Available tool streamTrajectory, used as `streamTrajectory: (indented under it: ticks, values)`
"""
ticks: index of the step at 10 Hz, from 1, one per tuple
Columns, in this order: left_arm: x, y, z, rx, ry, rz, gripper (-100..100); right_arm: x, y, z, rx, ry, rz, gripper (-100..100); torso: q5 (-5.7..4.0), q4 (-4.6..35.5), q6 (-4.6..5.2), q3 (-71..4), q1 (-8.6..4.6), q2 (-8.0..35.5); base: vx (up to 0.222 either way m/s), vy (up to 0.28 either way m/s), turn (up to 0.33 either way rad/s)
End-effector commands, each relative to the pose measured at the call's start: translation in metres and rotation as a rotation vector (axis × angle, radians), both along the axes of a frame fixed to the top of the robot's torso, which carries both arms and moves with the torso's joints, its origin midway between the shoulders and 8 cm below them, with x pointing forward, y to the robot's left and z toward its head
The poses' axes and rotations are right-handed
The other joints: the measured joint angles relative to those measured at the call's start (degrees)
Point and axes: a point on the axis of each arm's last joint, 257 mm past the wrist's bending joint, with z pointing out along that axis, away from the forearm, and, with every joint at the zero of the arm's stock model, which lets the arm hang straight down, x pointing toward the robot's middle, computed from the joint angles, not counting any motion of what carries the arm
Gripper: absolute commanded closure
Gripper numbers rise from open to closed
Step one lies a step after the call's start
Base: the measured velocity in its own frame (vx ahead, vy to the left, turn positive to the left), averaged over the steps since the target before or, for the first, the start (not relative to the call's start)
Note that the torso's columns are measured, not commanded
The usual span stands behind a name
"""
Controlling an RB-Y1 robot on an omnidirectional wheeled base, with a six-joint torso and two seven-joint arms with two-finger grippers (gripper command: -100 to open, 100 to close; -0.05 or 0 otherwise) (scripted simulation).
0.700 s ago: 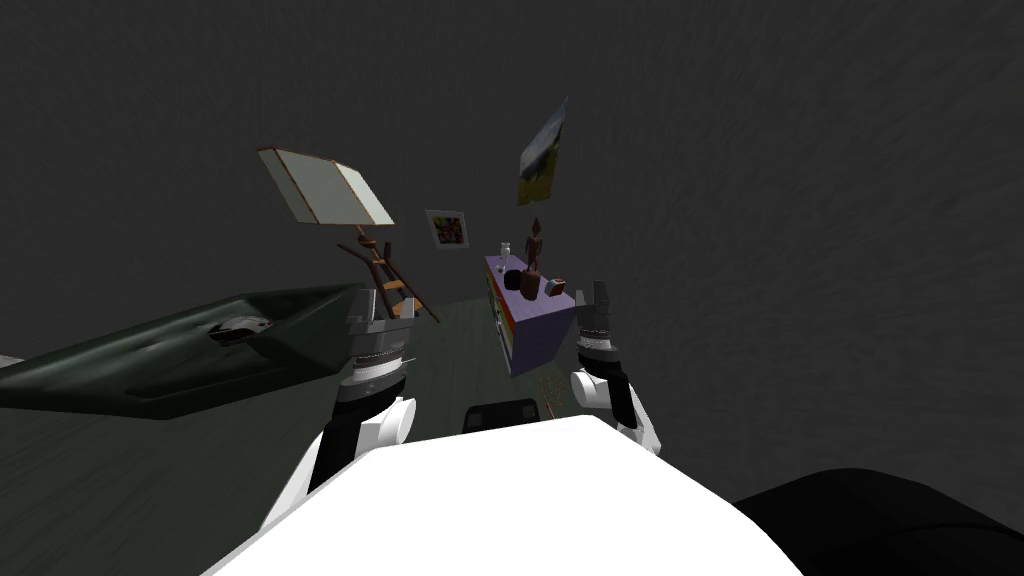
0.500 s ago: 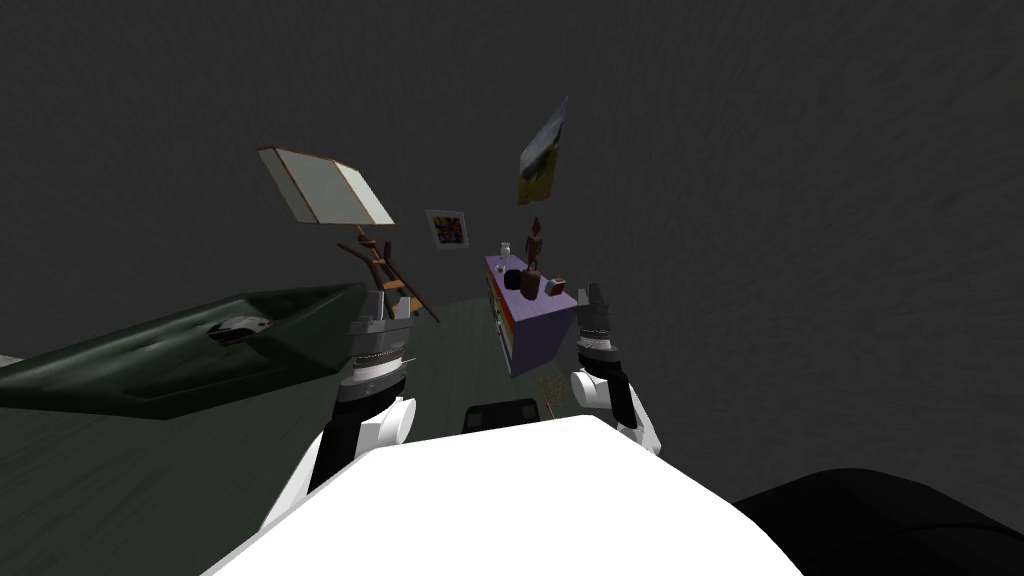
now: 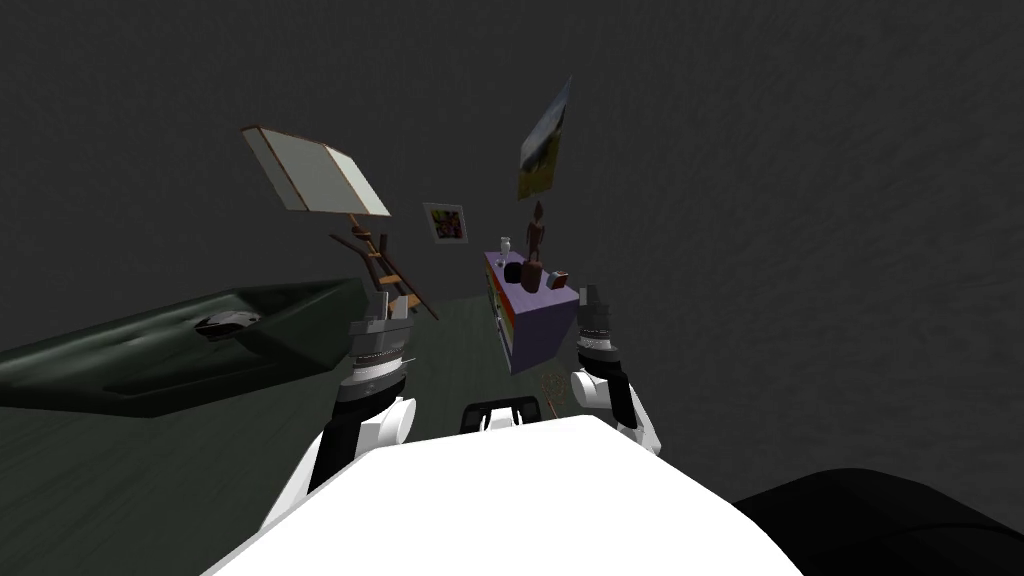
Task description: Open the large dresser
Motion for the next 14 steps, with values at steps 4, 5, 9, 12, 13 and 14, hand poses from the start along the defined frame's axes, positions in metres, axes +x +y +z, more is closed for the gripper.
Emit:
streamTrajectory:
  ticks: [4, 5, 9, 12, 13, 14]
  values:
    - [0.000, 0.000, 0.000, 0.000, 0.000, 0.000, 0, 0.004, 0.009, -0.005, -0.065, 0.021, 0.014, -100, 0.01, 14.6, 0.00, -29.4, 0.03, 14.6, 0.021, 0.010, -0.006]
    - [0.000, 0.000, 0.000, 0.000, 0.001, 0.000, 0, 0.006, 0.014, -0.008, -0.104, 0.034, 0.020, -100, 0.02, 15.1, 0.00, -30.5, 0.08, 15.0, 0.066, 0.059, -0.023]
    - [0.000, 0.000, 0.000, 0.000, 0.001, 0.000, 0, 0.013, 0.034, -0.022, -0.263, 0.079, 0.039, -100, -0.01, 15.4, 0.00, -30.7, -0.05, 15.4, 0.069, 0.075, -0.027]
    - [0.000, 0.000, 0.000, 0.000, 0.001, 0.000, 0, 0.017, 0.048, -0.035, -0.392, 0.110, 0.048, -100, 0.01, 15.4, -0.01, -30.8, -0.01, 15.4, 0.086, 0.080, -0.039]
    - [0.000, 0.000, 0.000, 0.000, 0.001, 0.000, 0, 0.017, 0.049, -0.035, -0.401, 0.110, 0.052, -100, -0.01, 15.4, 0.00, -30.8, -0.04, 15.4, 0.061, 0.055, -0.021]
    - [0.000, 0.000, 0.000, 0.000, 0.001, 0.000, 0, 0.018, 0.056, -0.043, -0.470, 0.125, 0.055, -100, -0.02, 15.4, 0.00, -30.7, -0.06, 15.4, 0.073, 0.061, -0.044]
